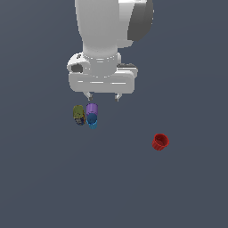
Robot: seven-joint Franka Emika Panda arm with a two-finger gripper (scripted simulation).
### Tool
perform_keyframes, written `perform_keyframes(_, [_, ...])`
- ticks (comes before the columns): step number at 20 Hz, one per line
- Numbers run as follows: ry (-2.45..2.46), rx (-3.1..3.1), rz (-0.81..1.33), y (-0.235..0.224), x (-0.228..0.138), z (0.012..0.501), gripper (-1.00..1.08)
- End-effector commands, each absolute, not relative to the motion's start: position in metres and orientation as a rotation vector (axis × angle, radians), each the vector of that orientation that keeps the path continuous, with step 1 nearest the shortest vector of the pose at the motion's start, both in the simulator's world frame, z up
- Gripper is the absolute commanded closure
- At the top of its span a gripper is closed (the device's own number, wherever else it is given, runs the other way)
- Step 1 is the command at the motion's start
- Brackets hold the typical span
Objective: Pick up a designated object from a clutter of objects.
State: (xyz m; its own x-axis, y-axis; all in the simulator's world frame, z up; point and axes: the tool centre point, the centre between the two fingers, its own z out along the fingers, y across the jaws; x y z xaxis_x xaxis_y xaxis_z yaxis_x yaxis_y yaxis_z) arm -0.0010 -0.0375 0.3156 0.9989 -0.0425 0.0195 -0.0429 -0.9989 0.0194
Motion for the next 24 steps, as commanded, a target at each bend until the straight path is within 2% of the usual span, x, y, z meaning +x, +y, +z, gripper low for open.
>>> perform_keyframes(1, [-0.102,3.122,0.027,-0.042,-0.003,0.306,-0.92])
perform_keyframes(9, [-0.305,3.12,0.019,-0.068,-0.017,0.252,-0.92])
perform_keyframes(17, [-0.589,3.087,0.008,-0.102,-0.049,0.184,-0.92])
perform_keyframes(24, [-0.743,3.053,0.002,-0.118,-0.072,0.15,-0.92])
